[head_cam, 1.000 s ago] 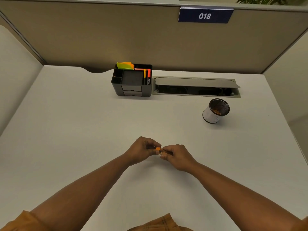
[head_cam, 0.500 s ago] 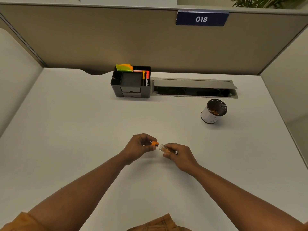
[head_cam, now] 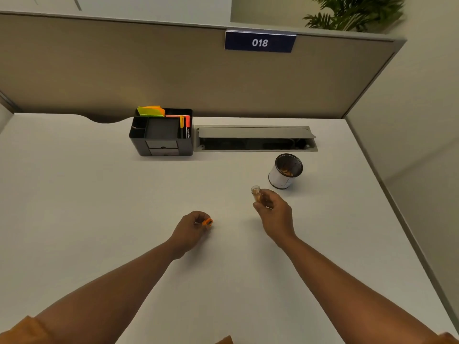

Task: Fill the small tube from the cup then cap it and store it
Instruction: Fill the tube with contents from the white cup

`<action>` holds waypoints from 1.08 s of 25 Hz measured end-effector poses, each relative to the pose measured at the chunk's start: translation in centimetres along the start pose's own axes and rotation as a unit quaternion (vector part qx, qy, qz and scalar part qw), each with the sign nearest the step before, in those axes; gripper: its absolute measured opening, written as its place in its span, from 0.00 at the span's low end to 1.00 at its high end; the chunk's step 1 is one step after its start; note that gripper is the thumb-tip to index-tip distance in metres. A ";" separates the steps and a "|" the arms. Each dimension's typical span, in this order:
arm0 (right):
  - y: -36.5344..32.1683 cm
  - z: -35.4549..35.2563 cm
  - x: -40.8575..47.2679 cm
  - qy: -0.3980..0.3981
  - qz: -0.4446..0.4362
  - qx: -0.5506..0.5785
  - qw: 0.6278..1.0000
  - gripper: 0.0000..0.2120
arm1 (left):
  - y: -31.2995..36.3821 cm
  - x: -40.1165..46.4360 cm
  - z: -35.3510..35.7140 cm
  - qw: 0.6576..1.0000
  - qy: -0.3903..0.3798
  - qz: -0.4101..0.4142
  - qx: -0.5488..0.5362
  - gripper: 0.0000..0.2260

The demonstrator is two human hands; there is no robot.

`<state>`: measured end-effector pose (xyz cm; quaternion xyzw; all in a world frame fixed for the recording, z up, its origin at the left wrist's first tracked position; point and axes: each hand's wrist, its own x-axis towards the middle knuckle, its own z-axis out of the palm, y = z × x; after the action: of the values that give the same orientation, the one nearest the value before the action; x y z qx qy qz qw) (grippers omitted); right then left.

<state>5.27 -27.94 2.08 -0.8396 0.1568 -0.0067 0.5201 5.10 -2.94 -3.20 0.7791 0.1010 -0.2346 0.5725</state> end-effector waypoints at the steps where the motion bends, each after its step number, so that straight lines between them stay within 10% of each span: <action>1: -0.3 -1.0 1.0 0.033 -0.005 -0.005 0.999 0.14 | 0.1 0.5 0.3 1.000 0.000 0.000 -0.003 0.04; 11: -0.9 -6.7 9.6 0.179 0.011 -0.141 0.974 0.11 | 2.7 5.3 2.6 0.998 0.002 -0.013 -0.068 0.05; 27: -0.8 -7.2 12.5 0.107 0.057 -0.274 0.954 0.16 | 3.8 7.7 3.7 0.991 0.005 -0.034 -0.131 0.06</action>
<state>16.12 -37.28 4.16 -0.9337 0.2555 -0.0238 0.2498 12.47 -8.51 -4.56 0.6950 0.1604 -0.2348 0.6604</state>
